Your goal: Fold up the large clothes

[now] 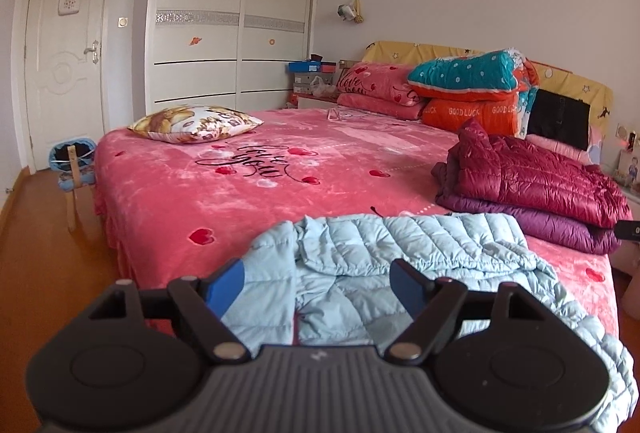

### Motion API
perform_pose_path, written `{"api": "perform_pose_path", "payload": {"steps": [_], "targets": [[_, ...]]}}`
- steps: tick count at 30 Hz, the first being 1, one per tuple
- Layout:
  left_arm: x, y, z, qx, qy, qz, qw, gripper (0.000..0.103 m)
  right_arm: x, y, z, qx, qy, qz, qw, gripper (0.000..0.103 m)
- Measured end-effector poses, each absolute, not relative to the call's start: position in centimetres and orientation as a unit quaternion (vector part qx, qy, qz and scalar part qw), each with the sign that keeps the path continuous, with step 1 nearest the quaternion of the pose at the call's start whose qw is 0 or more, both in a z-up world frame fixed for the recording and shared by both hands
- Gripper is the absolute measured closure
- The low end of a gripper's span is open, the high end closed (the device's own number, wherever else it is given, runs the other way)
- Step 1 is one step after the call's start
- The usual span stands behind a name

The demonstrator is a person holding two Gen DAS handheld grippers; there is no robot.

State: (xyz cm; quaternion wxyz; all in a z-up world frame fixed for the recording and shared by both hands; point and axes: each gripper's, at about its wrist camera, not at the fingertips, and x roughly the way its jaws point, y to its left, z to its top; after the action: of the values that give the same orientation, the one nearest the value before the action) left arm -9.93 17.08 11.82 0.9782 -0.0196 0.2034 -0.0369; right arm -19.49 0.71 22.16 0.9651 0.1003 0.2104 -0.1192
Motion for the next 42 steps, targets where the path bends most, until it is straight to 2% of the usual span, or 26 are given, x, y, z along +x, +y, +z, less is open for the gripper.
{"api": "perform_pose_path", "payload": {"steps": [13,22,32,42], "targets": [[-12.5,19.6,12.1,0.001,0.209,0.011,0.978,0.021,-24.0,3.3,21.6,0.066,0.216,-0.072,0.971,0.000],[-12.5,21.7,10.6,0.005,0.231,0.043,0.972,0.020,-25.4,2.6,18.8,0.063,0.248,-0.077,0.964,0.000],[-11.7,22.8,7.0,0.004,0.277,0.046,0.960,0.020,-25.3,0.2,15.9,0.095,0.272,-0.095,0.953,0.000],[-9.6,24.8,1.5,-0.081,0.371,-0.014,0.925,0.020,-24.0,-0.5,14.1,0.100,0.296,-0.097,0.945,0.000]]}}
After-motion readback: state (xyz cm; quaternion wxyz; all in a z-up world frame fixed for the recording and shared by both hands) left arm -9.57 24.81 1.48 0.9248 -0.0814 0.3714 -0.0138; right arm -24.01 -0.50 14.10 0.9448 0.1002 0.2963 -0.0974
